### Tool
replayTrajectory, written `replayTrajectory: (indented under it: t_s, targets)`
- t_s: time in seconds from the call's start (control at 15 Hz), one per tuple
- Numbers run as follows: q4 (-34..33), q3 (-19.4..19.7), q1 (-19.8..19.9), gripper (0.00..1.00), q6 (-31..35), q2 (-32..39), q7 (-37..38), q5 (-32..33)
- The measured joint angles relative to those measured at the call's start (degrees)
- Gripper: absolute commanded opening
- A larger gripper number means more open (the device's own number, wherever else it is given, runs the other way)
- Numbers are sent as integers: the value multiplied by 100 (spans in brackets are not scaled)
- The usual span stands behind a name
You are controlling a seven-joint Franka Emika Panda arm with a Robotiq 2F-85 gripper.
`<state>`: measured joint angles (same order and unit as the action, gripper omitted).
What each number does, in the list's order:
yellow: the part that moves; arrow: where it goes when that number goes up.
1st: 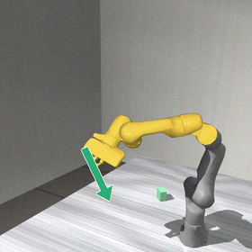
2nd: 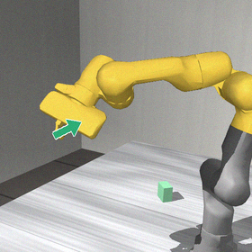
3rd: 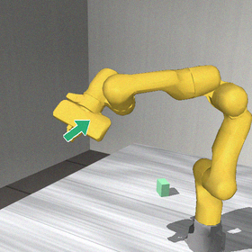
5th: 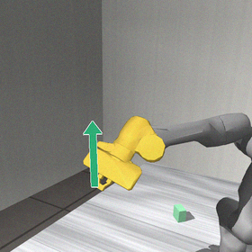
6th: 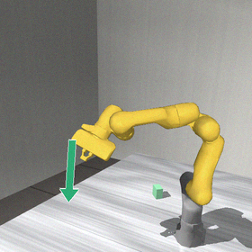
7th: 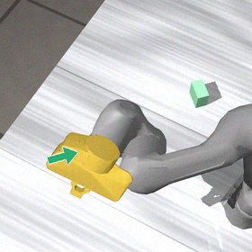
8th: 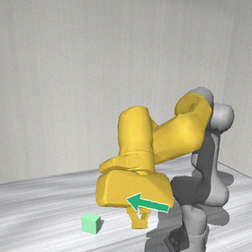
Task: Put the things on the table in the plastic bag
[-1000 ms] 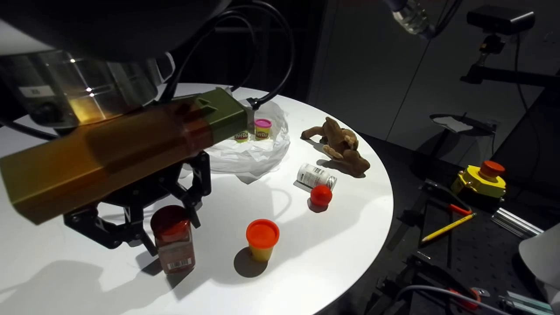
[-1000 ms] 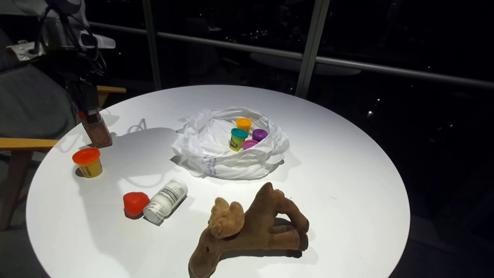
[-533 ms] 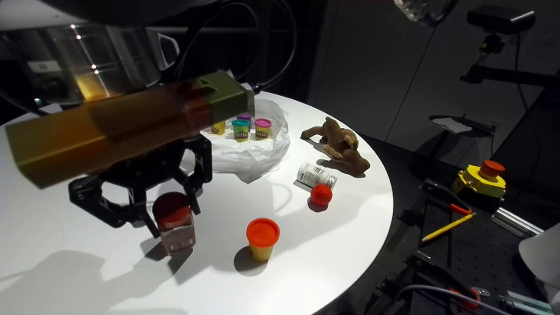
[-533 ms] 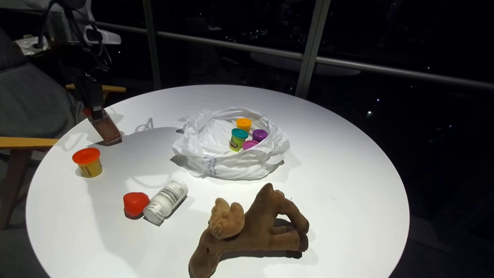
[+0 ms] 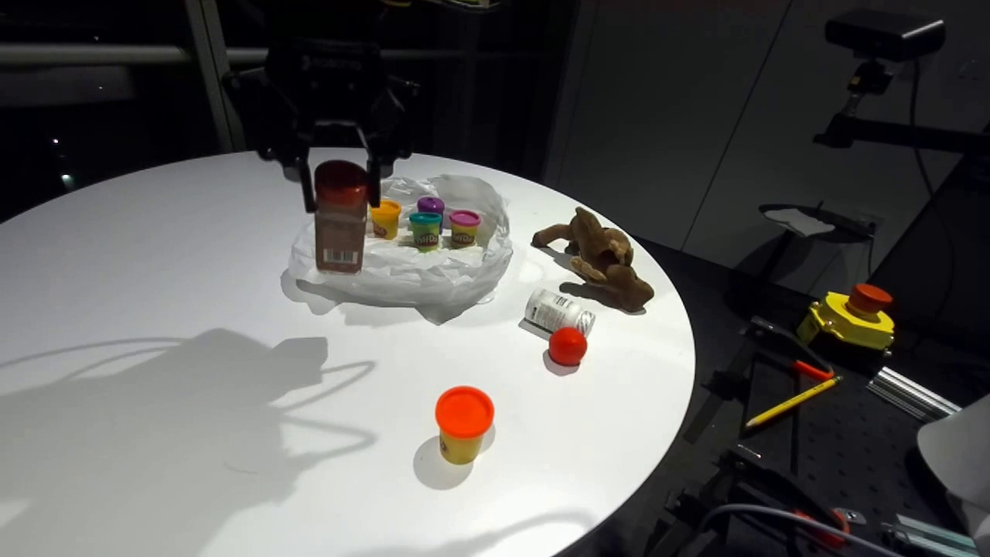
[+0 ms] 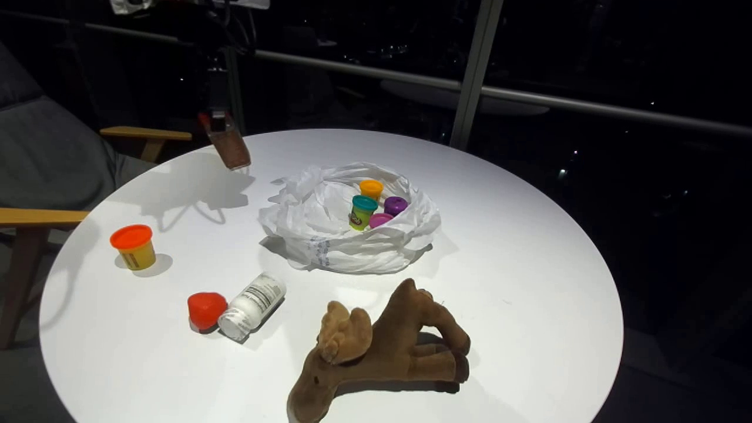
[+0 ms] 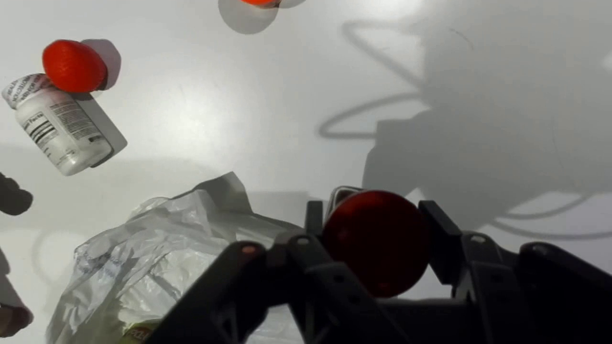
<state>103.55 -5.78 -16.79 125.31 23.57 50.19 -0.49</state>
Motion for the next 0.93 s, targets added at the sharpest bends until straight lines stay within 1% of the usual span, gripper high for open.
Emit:
replayTrajectory:
  t_s: [0.2,0.33,0.47,0.73,0.93]
  targets:
    - [251,16,494,27,206,-119,-423,-763]
    - [358,29,772,27,237,-30,-724,-1222]
    - [360,74,990,27,236,188,-897,-1504]
    - [272,244,1072,27,422,654,-892,-1697]
    - [265,299,1070,27,613,740,-803,-1714]
